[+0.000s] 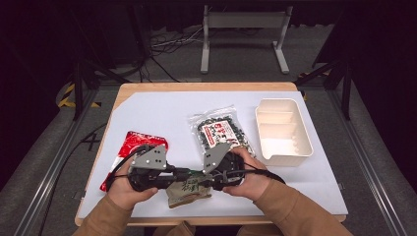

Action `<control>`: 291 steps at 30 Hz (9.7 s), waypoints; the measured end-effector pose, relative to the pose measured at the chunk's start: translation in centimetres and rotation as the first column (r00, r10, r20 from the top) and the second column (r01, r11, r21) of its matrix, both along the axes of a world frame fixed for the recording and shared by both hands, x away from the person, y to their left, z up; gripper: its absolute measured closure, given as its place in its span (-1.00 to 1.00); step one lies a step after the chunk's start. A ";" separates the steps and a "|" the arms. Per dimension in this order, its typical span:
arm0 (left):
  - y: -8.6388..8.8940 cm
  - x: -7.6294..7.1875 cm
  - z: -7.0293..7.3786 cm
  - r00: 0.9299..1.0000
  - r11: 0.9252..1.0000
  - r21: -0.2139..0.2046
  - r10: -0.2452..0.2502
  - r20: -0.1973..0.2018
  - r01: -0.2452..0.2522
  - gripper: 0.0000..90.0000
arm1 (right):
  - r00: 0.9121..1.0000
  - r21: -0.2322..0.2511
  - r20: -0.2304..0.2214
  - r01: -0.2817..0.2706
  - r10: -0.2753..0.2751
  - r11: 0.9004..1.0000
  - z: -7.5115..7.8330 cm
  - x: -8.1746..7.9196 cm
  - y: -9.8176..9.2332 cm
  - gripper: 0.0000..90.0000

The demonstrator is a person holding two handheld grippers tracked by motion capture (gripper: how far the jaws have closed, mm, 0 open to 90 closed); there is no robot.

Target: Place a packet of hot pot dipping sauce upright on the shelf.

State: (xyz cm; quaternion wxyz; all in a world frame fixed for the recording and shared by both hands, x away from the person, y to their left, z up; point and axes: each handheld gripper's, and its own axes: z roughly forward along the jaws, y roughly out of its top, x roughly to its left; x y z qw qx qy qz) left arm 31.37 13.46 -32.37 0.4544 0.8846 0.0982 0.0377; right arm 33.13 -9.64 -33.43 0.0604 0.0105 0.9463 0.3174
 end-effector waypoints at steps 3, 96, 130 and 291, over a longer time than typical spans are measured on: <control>0.0 0.0 0.0 1.000 1.000 -0.001 0.000 -0.003 0.000 0.87 | 1.000 -0.004 -0.002 -0.012 0.012 1.000 0.1 -0.1 0.2 0.70; 8.9 2.0 -1.5 0.917 0.901 -0.184 0.399 -0.009 -0.394 -0.24 | 0.898 0.109 0.310 0.294 -0.313 0.950 10.3 8.2 -15.0 0.98; 9.8 2.1 -2.6 0.899 0.884 -0.170 0.436 -0.041 -0.436 -0.25 | 0.781 0.203 0.376 0.456 -0.499 0.867 9.3 14.1 -21.7 0.98; 14.8 10.5 -4.4 0.763 0.764 -0.013 0.643 -0.057 -0.645 -0.39 | 0.902 0.459 -0.022 0.393 -0.432 0.797 -0.6 3.5 -17.2 0.26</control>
